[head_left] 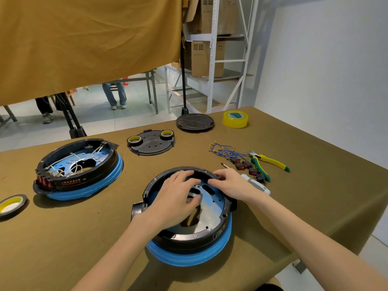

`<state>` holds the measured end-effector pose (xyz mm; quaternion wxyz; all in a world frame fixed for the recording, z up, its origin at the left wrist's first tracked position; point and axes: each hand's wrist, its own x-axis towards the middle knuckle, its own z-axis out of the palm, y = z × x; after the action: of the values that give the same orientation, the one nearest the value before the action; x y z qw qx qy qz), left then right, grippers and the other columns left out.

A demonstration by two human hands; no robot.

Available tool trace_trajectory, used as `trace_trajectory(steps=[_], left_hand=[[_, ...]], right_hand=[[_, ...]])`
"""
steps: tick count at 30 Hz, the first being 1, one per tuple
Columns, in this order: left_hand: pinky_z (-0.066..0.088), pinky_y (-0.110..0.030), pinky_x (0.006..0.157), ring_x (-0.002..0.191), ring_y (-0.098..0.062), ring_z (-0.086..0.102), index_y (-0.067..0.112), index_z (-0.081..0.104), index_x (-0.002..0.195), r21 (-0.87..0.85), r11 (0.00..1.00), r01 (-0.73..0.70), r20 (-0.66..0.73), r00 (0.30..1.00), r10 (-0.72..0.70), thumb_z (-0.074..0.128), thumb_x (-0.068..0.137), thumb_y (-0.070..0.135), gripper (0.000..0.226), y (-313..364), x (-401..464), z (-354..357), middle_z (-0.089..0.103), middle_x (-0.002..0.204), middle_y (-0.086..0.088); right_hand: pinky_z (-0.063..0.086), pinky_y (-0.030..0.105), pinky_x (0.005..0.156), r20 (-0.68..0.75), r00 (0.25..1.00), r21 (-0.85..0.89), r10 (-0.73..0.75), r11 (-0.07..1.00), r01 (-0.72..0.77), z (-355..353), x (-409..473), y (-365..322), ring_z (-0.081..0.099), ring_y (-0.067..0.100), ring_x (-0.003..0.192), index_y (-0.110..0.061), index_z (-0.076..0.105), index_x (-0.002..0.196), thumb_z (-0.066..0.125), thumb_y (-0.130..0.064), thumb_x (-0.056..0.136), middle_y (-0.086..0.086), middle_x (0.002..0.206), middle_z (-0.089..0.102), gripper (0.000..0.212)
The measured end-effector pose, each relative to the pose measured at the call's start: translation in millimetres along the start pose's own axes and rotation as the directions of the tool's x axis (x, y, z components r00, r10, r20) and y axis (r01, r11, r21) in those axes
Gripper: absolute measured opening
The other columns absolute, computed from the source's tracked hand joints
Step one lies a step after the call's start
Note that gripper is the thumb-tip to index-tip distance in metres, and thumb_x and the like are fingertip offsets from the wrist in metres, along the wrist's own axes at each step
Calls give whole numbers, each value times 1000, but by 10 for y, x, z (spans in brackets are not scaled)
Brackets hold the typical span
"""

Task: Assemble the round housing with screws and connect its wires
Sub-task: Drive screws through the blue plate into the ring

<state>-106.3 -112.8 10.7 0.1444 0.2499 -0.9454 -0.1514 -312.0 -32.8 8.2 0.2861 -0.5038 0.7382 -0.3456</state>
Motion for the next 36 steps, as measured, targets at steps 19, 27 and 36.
trace_trajectory(steps=[19,27,36], left_hand=[[52,-32,98,115,-7,56,38,58,135,56,984,-169,249,957,150,77,75,62,68,88,-342,-90,51,134,25],[50,-21,93,114,-2,58,32,62,136,78,983,-164,116,981,155,74,81,64,64,157,-405,53,58,132,22],[55,-25,83,104,-5,59,31,63,128,121,986,-117,66,992,110,61,89,69,55,250,-434,137,54,131,21]], right_hand=[[62,30,70,-119,991,131,65,990,-49,-81,190,39,75,15,82,-15,77,103,74,-37,93,0,90,78,24],[51,12,55,-117,982,306,148,946,-106,-67,113,-46,72,-2,71,-32,77,88,71,-50,92,-15,78,77,19],[49,32,82,-86,920,464,382,833,-302,-79,146,-80,60,9,91,-22,66,102,70,-49,93,-5,99,67,29]])
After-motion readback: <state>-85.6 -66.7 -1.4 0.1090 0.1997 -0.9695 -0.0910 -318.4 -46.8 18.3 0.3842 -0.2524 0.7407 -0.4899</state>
